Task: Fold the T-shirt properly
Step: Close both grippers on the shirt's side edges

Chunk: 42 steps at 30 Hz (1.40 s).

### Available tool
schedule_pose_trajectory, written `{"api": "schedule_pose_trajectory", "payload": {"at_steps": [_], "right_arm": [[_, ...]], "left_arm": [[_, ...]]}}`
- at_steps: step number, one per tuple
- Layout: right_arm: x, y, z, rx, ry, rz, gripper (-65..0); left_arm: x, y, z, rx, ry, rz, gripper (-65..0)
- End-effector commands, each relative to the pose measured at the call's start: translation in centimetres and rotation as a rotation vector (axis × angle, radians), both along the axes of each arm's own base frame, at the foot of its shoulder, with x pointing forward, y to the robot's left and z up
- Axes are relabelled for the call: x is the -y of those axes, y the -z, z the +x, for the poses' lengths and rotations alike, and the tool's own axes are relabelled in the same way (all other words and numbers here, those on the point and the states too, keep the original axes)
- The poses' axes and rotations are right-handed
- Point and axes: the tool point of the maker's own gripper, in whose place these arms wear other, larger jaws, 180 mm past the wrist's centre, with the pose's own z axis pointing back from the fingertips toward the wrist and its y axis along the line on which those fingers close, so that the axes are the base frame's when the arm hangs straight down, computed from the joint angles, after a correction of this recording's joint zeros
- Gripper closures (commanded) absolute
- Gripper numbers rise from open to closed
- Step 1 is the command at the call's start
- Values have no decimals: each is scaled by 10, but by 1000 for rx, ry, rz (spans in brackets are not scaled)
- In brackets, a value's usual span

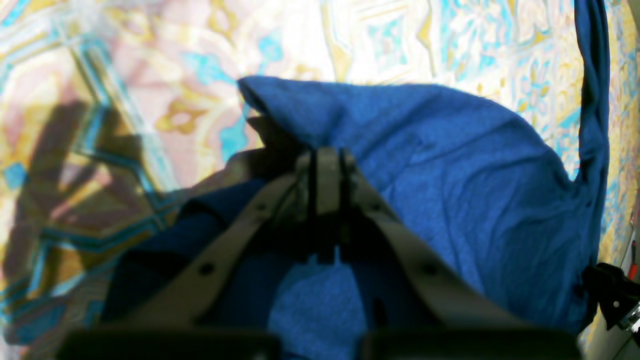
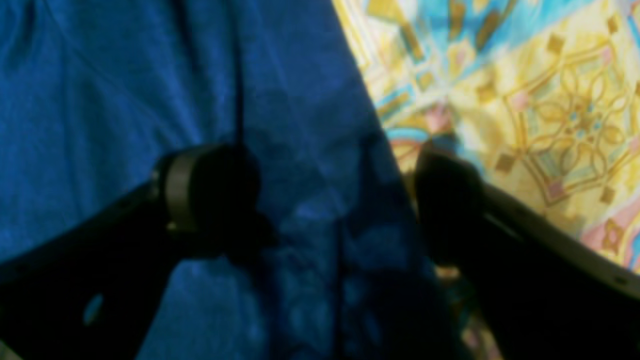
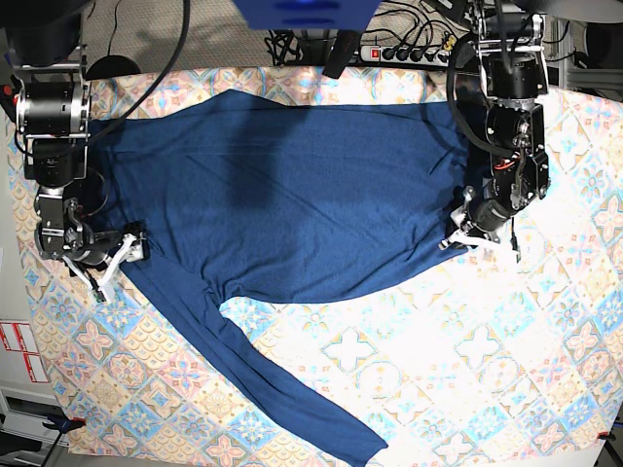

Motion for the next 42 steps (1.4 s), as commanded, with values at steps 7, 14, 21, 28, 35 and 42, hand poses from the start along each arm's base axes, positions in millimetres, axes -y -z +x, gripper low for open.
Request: {"api": "schedule_pose_trajectory", "payload": {"at_steps": [7, 14, 21, 28, 35, 42], "right_arm": [[10, -16, 16, 68, 20, 9, -493], [7, -18, 20, 96, 16, 20, -329], [-8, -17, 14, 80, -59, 74, -220], [-17, -15, 7, 67, -101, 112, -127], [-16, -12, 2, 64, -93, 116, -7], [3, -27, 12, 136, 25, 169, -4]], "left_arm": [[-4, -14, 12, 50, -2, 7, 0], [-4, -14, 12, 50, -2, 7, 0], [-4, -11, 8, 40, -2, 7, 0], [-4, -10, 6, 36, -2, 7, 0], [-6, -11, 7, 41, -1, 13, 0], [1, -39, 10, 121, 29, 35, 0]]}}
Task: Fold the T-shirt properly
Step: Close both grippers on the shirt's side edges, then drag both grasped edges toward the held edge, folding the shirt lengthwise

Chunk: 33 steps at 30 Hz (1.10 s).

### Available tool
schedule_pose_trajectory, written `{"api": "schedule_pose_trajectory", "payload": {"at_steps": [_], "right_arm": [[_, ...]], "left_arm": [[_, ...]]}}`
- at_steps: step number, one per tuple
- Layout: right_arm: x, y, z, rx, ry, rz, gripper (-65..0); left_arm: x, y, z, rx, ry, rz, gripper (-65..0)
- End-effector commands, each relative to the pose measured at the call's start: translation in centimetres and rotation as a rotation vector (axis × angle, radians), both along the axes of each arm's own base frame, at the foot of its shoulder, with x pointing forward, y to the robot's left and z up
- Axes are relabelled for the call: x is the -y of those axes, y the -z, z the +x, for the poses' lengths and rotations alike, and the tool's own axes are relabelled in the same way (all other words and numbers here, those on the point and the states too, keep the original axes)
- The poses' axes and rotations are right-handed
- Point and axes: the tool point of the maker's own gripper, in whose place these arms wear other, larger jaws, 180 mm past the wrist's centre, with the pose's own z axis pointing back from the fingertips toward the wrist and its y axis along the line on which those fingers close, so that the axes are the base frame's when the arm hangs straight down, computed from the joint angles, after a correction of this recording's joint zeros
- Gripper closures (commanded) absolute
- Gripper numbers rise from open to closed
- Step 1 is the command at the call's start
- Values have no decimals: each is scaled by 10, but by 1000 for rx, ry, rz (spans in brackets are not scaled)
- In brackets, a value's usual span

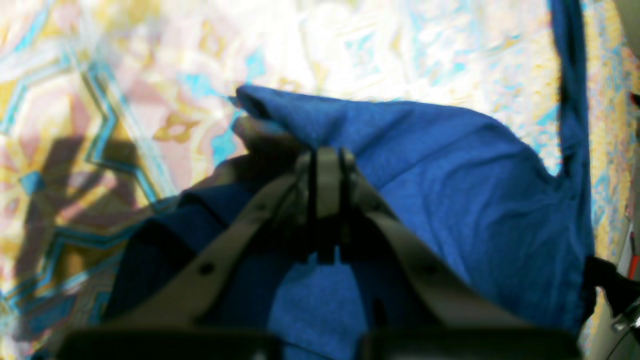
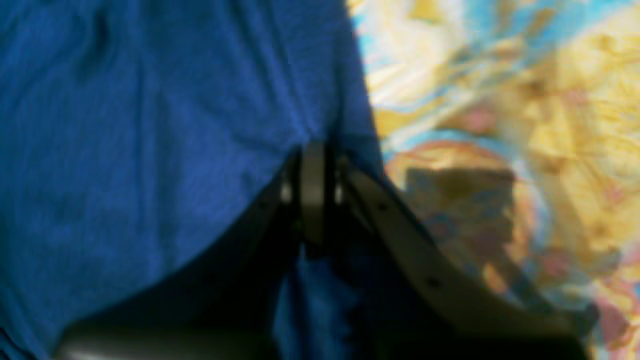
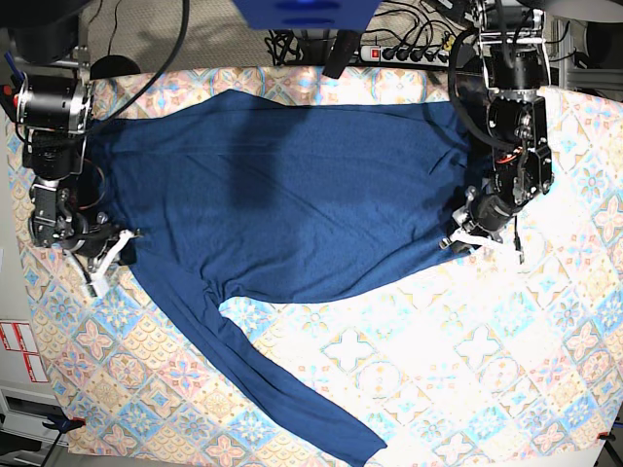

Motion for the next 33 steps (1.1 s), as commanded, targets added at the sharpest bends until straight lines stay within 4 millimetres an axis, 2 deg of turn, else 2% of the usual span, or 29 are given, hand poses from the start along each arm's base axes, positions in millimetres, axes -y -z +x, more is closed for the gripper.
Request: {"api": "schedule_pose_trajectory", "payload": {"at_steps": [1, 4, 6, 14, 17, 22, 26, 33], "right_arm": [[12, -21, 17, 66, 23, 1, -4], [18, -18, 11, 54, 57, 14, -4], [23, -17, 4, 48, 78, 16, -4], [45, -39, -26, 89, 60, -105, -4], [47, -47, -39, 104, 41, -148, -4], [51, -57, -56, 131, 32, -193, -4], [54, -62, -68, 144, 28, -220, -3], [59, -76, -84, 172, 24, -267, -3]], "left_arm": [[-3, -22, 13, 72, 7, 15, 0], [-1, -27, 14, 85, 13, 16, 0], [-1, -23, 8, 73, 13, 16, 0], [-2, -11, -6, 42, 9, 20, 0], [0, -17, -11, 56, 20, 27, 0], [9, -37, -21, 109, 53, 46, 0], [11, -43, -28, 121, 63, 54, 0], [-14, -50, -43, 123, 9, 85, 0]]}}
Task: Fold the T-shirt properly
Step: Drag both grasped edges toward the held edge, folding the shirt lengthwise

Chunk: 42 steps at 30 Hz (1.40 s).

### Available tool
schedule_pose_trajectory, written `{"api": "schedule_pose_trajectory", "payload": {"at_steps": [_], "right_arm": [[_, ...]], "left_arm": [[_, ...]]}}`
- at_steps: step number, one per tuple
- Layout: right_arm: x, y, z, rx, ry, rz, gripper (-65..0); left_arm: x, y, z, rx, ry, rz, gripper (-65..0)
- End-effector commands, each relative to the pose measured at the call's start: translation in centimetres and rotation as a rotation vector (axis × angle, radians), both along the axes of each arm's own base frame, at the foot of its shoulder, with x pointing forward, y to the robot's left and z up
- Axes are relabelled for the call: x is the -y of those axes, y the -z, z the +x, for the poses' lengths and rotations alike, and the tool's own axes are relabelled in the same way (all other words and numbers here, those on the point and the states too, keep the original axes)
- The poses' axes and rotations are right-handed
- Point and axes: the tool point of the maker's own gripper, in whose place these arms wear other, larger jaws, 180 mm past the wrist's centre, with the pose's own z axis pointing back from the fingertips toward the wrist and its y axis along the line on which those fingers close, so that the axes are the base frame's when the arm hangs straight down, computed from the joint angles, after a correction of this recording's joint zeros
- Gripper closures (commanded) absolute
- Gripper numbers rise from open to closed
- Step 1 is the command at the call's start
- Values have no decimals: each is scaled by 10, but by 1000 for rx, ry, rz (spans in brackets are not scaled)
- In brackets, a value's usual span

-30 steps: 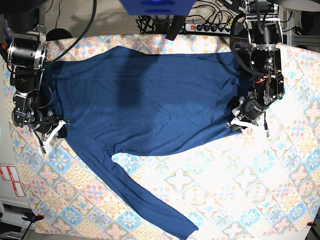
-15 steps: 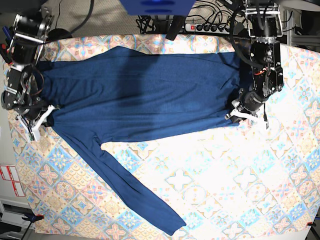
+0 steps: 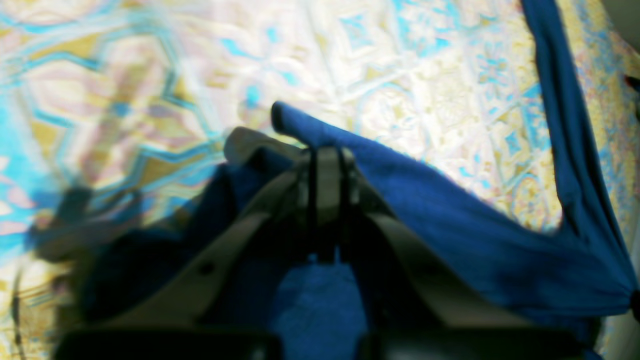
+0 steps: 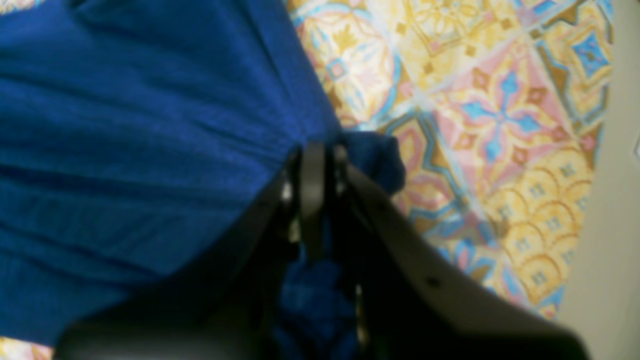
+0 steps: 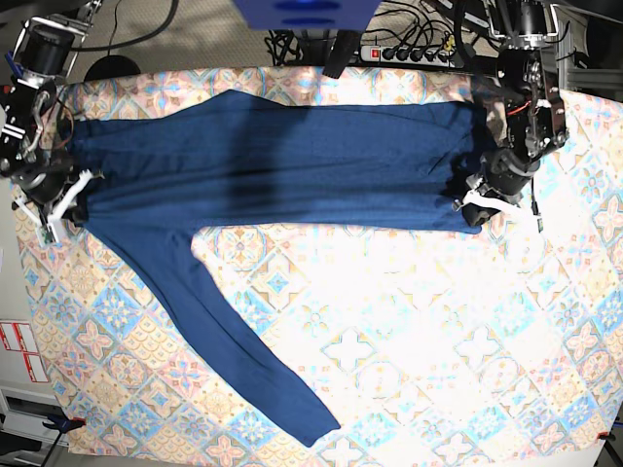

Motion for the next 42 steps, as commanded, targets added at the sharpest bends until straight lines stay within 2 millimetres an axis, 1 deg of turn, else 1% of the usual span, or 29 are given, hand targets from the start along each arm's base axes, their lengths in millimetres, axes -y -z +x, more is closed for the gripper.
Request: {"api": "schedule_pose_trajectory", "payload": {"at_steps": [1, 5, 7, 9, 14, 17, 20, 23, 25, 28, 31, 33, 36, 39, 40, 42], "right_arm": [[6, -22, 13, 69, -5, -19, -3], [-7, -26, 10, 88, -30, -22, -3], [-13, -28, 7, 94, -42, -25, -3], [-19, -28, 3, 95, -53, -25, -3], [-24, -30, -9, 86, -79, -45, -3], [-23, -29, -17, 76, -80, -53, -3], [-14, -29, -26, 70, -56, -63, -3], [-14, -29, -28, 66, -53, -63, -3], [-16, -27, -28, 65, -54, -57, -3], [-20, -24, -29, 66, -48, -42, -3], [-23, -22, -29, 63, -49, -36, -3], [-23, -19, -34, 51, -49, -35, -3], [-23, -19, -35, 49, -49, -36, -3], [-22, -17, -35, 45, -47, -36, -6], [-22, -16, -36, 43, -44, -35, -6], [-20, -17, -36, 44, -40, -37, -7]], "left_arm": [[-4, -19, 8, 61, 1, 12, 0], [-6, -20, 0, 57, -1, 21, 0], [-5, -23, 0, 66, 4, 23, 0], [-2, -26, -6, 67, 13, 28, 0], [4, -35, -14, 83, 36, 41, 0], [0, -35, -19, 72, 53, 64, 0], [-3, -31, -22, 57, 53, 72, 0], [-4, -27, -27, 41, 56, 79, 0], [-6, -18, -31, 13, 48, 73, 0], [-13, 2, -38, -42, 25, 63, 0], [-17, 14, -44, -76, 12, 57, 0], [-21, 25, -50, -108, -1, 53, 0], [-25, 37, -49, -139, -17, 42, 0], [-22, 46, -50, -165, 3, 43, -1], [-22, 47, -50, -172, 21, 57, -13], [-13, 51, -52, -189, 63, 63, -53]]}}
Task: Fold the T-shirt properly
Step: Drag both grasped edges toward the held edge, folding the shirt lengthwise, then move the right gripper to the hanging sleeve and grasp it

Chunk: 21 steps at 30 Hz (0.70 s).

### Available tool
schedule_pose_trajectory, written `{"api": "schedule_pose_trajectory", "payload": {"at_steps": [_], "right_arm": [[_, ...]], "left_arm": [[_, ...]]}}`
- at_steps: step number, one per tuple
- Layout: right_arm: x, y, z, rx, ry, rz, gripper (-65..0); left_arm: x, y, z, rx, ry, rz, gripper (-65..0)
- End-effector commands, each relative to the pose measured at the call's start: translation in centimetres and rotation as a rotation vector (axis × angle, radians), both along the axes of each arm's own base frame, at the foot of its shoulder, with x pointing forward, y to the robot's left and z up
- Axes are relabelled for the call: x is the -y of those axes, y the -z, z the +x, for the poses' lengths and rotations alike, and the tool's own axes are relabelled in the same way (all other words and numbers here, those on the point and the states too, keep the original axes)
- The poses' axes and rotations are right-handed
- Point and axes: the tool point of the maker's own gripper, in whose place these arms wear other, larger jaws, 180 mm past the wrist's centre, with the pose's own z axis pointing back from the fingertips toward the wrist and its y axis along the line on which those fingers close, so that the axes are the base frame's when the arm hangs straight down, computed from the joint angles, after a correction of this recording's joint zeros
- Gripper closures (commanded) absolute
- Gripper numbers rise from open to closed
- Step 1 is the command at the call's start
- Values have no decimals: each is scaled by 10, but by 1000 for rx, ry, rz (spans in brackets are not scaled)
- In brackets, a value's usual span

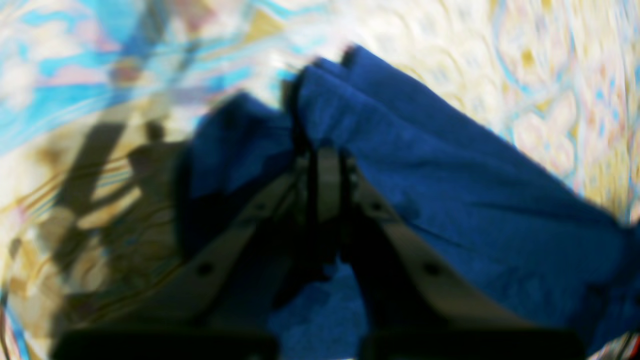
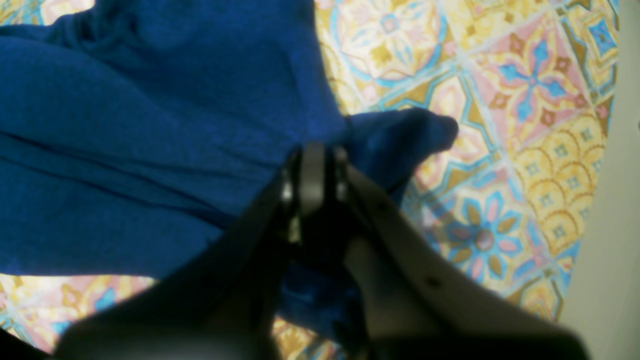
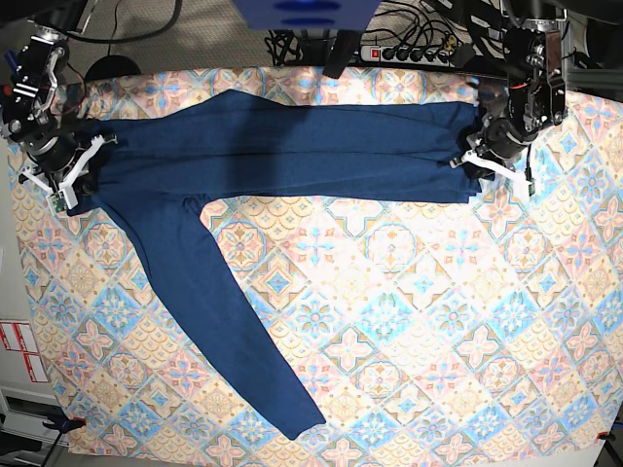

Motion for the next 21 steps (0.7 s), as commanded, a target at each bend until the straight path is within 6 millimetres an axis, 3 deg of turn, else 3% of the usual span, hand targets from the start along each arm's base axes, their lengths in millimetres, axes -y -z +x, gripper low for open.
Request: {"api": "schedule_pose_trajectory", "payload": {"at_steps": [1, 5, 10, 16, 21], "right_arm": [[8, -14, 9, 48, 0, -15, -7], [8, -12, 8, 33, -2, -22, -9], [25, 0, -7, -83, 10, -127, -93], [25, -10, 14, -39, 15, -140, -252], [16, -30, 49, 50, 18, -120, -303]], "left_arm": [[-2, -6, 5, 22, 13, 12, -82], [0, -6, 5, 20, 15, 10, -193], [1, -6, 5, 22, 13, 4, -225], [1, -6, 6, 25, 12, 4, -225], [2, -6, 6, 26, 10, -1, -223]]}}
